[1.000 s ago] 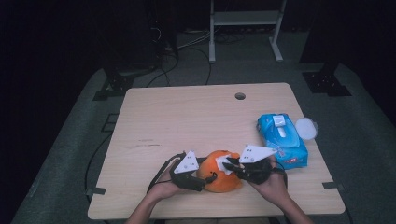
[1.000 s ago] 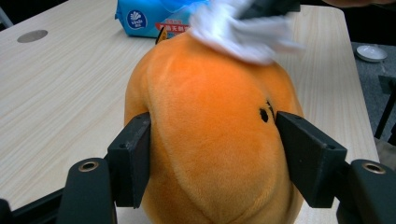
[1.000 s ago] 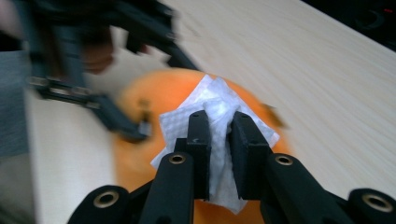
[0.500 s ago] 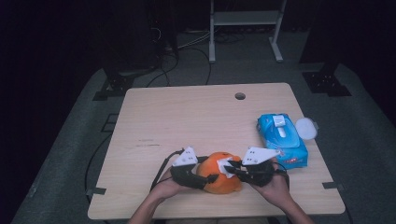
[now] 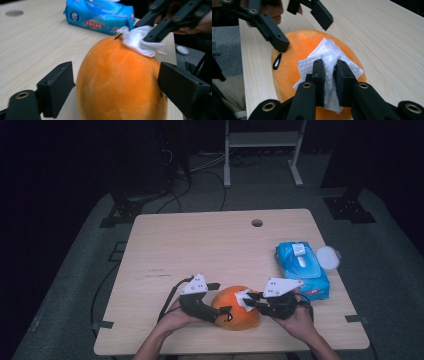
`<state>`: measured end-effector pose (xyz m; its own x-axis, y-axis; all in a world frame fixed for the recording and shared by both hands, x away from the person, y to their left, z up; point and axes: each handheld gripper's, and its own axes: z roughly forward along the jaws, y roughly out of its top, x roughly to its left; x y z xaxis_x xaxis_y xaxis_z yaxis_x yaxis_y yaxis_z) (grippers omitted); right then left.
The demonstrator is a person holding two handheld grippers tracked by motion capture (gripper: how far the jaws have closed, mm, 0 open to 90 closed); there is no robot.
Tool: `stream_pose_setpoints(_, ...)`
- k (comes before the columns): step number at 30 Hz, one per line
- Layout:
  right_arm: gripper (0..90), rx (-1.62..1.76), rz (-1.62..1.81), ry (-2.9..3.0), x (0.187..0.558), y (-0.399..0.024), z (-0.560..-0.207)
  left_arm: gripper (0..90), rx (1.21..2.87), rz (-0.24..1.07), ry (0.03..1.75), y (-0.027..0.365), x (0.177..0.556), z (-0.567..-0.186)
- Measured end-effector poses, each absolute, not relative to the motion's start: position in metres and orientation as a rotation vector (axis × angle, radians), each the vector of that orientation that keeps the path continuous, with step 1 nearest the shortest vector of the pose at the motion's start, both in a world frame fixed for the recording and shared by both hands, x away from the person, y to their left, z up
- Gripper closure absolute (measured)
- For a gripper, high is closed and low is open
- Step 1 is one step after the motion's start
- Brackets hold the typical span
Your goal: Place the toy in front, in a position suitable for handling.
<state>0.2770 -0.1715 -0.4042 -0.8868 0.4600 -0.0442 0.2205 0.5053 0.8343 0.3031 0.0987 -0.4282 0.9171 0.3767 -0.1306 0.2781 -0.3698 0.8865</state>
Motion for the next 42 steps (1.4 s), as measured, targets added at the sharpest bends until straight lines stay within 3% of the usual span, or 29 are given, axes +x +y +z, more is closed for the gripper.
stream_pose_setpoints(2, 78.0, 0.565, 1.323, 2.49, 0.277, -0.171, -0.404, 14.3, 1.981, 0.089, 0.471, 0.098, 0.304, -0.431)
stream_pose_setpoints(4, 77.9, 0.571, 1.312, 2.489, 0.277, -0.17, -0.404, 28.1, 1.986, 0.084, 0.448, 0.095, 0.301, -0.436)
stream_pose_setpoints(7, 77.9, 0.58, 1.321, 2.474, 0.276, -0.168, -0.403, 32.1, 2.012, 0.097, 0.43, 0.093, 0.298, -0.434)
stream_pose_setpoints(14, 77.9, 0.517, 1.318, 2.468, 0.268, -0.148, -0.397, 33.0, 2.03, 0.125, 0.41, 0.094, 0.292, -0.435)
stream_pose_setpoints(22, 78.0, 0.684, 1.317, 2.429, 0.284, -0.183, -0.401, 33.2, 2.034, 0.135, 0.392, 0.091, 0.291, -0.434)
stream_pose_setpoints(31, 78.1, 0.563, 1.321, 2.437, 0.271, -0.154, -0.393, 32.0, 2.063, 0.162, 0.345, 0.086, 0.284, -0.432)
stream_pose_setpoints(42, 78.2, 0.711, 1.299, 2.418, 0.285, -0.19, -0.404, 32.8, 2.042, 0.121, 0.396, 0.096, 0.293, -0.437)
